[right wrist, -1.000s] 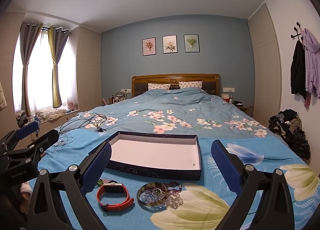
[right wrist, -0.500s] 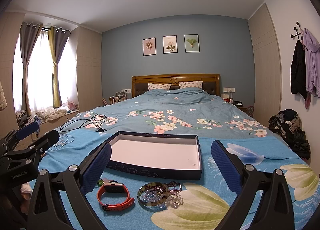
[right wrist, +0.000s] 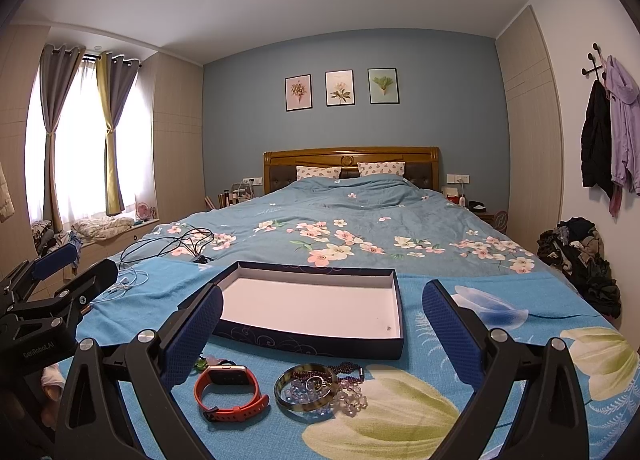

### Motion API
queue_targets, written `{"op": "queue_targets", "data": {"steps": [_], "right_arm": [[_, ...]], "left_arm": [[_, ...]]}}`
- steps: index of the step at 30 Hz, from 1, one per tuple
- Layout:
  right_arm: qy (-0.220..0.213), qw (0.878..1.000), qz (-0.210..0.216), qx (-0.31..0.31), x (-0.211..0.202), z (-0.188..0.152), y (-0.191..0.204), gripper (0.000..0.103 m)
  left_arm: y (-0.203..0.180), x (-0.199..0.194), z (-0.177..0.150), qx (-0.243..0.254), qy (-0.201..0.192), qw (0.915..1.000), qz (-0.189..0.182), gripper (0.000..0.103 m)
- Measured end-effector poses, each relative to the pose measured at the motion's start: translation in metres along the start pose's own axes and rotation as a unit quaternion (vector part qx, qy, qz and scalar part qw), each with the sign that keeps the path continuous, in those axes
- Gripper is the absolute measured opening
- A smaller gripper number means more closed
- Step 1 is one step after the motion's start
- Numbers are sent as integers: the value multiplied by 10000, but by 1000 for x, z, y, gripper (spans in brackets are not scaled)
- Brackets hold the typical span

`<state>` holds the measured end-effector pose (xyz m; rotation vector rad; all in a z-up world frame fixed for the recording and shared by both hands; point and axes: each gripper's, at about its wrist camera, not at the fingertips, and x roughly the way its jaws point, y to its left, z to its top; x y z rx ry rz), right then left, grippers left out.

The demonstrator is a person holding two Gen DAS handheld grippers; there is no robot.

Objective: Organize jewelry

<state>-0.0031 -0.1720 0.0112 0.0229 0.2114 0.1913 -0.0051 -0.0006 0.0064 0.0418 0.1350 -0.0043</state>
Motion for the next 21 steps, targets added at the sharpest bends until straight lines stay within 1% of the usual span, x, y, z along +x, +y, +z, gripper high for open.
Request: {"op": "queue_targets", "data": {"steps": [21], "right_arm": [[25,10000,-11,11,-1,0,1,96]], "left_arm": [[1,0,-2,-12,-18,10000,30,97]]}}
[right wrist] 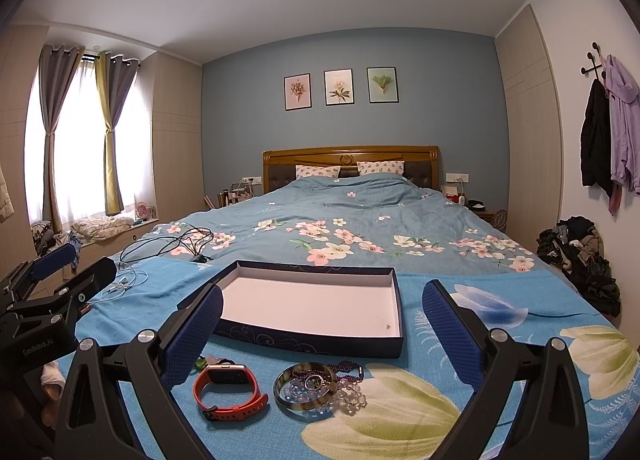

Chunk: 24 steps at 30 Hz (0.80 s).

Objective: Organize jewelry

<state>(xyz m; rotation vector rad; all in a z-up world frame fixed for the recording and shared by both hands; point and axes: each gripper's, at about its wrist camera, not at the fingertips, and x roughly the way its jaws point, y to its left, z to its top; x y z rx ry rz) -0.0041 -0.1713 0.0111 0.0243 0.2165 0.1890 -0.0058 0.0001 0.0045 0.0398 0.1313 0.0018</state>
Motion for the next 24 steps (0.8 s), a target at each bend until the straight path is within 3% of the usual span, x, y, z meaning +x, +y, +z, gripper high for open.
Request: {"op": "queue_targets", "data": {"steps": [24], "right_arm": [[26,10000,-12,20,1,-1,-2,96]], "left_arm": [[1,0,0,-3,10,10000,-4,97]]}}
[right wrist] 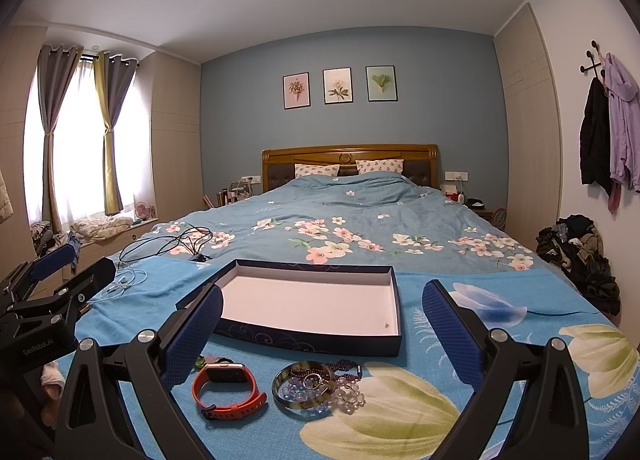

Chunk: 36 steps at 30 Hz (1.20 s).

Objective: Organize jewelry

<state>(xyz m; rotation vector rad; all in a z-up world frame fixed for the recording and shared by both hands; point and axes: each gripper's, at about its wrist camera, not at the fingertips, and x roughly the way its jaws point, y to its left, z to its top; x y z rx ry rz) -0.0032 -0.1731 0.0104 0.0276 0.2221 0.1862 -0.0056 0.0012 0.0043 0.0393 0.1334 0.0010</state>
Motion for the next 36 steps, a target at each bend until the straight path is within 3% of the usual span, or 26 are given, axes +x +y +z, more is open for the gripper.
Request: {"op": "queue_targets", "data": {"steps": [16,22,28,32,36], "right_arm": [[19,10000,6,-1,0,-1,0,96],[201,9998,73,0,7,-2,0,96],[782,9967,206,-31,24,-8,-3,96],[1289,9912,191,-245,40,-16,-1,96],[1766,9833,361,-260,54,-24,-4,79]], "left_arm": [[0,1,-1,6,17,10000,8,97],[-1,8,-4,55,186,9998,-48,97],[-10,30,-17,288,907,9945,-433,97],[-19,50,-30,505,1460,9857,-665,97],[-22,68,-41,466,1934,9753,-958,90]]}}
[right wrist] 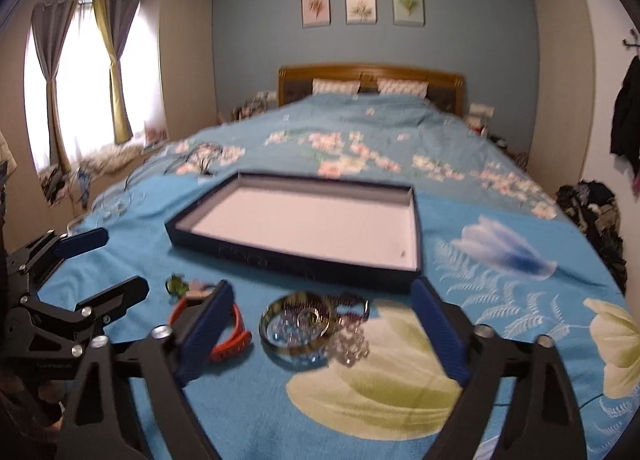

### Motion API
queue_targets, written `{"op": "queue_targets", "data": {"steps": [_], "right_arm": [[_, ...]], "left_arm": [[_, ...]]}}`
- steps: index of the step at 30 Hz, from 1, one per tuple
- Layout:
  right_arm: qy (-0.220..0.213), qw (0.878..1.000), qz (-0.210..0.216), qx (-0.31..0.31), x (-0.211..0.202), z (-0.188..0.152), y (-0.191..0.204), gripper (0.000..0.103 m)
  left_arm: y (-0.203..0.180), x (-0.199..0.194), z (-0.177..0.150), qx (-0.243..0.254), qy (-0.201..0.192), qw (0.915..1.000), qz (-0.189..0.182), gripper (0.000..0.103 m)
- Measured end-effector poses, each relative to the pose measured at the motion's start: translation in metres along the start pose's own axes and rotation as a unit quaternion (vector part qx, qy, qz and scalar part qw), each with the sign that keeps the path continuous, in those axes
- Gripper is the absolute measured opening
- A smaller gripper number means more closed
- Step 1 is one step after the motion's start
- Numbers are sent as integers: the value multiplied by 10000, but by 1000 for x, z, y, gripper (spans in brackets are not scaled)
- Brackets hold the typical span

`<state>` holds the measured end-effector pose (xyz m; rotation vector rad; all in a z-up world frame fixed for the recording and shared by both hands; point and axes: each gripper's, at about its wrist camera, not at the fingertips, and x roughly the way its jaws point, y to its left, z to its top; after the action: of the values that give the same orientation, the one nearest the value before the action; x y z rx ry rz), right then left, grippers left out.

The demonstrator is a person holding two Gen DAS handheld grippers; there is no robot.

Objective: Organize jewelry
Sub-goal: 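Grasp the red watch band with the left gripper while the right grasps the amber bangle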

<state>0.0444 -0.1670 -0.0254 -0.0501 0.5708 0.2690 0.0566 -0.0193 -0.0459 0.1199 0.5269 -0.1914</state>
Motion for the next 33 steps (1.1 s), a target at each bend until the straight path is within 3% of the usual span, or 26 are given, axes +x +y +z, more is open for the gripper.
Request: {"op": "queue_targets", "data": {"steps": [3,7,9,15,19,25,28,33], "right_arm": [[378,9992,98,0,15,-3,-4,66],[774,9964,309,155,33,-7,-12,34],[928,9944,431,256,39,-8,-15,27],[1056,9931,485,136,52,3,-17,18],[1376,9888,563,139,73,7,-25,9],[1696,9832,674,-36,83,11,-26,10],[1770,9813,743,-99,85,12,-26,11],[1738,9813,812,-134,84,12,-26,7]], "left_arm": [[2,15,-3,-40,308,9994,-174,78],[6,29,-6,-76,625,9969,-470,68],[6,33,-6,-51,713,9957,-585,64],[2,46,-10,-176,1104,9878,-1081,41],[1,53,-12,-261,1266,9841,-1219,39],[3,65,-13,-401,1593,9761,-1420,35],[4,68,-11,-454,1643,9737,-1515,34],[4,73,-10,-474,1727,9706,-1605,23]]}}
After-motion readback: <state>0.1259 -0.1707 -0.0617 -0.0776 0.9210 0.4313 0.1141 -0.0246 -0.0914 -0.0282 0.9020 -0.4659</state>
